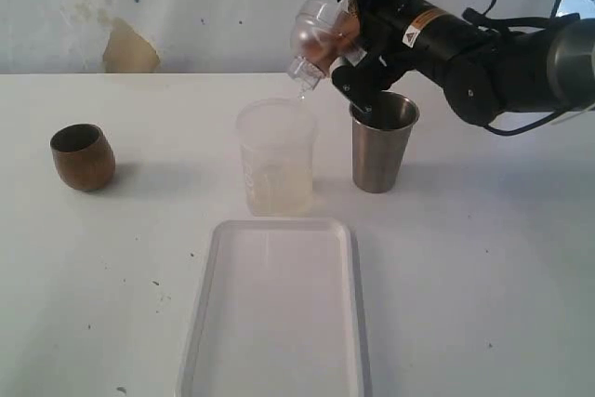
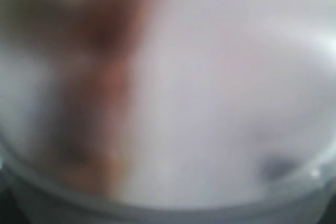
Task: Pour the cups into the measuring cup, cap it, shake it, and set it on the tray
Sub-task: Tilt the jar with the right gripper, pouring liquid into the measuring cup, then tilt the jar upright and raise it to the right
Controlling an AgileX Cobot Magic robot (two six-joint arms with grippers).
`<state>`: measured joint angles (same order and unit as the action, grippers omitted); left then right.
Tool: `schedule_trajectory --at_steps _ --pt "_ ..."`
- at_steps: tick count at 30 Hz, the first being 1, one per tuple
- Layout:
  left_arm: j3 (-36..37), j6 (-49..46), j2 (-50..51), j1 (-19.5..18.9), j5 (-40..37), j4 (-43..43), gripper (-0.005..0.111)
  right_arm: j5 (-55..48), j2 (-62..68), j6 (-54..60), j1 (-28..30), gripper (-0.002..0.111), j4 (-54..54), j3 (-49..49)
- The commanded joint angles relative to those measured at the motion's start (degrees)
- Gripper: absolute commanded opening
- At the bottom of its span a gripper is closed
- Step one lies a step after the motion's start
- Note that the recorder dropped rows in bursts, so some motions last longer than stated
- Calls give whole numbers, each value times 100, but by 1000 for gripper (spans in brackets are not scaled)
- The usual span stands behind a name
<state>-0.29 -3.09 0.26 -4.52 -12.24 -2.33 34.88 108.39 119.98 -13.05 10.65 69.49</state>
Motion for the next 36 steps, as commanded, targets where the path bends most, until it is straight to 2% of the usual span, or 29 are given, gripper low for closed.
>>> schedule_trajectory --at_steps 1,5,36 --pt "29 5 -26 7 64 38 1 326 -96 146 -2 0 -6 66" --pt "29 5 -26 7 64 38 1 591 -96 146 -2 0 -6 66" --pt "29 5 -26 7 64 38 1 593 -96 207 -2 0 97 66"
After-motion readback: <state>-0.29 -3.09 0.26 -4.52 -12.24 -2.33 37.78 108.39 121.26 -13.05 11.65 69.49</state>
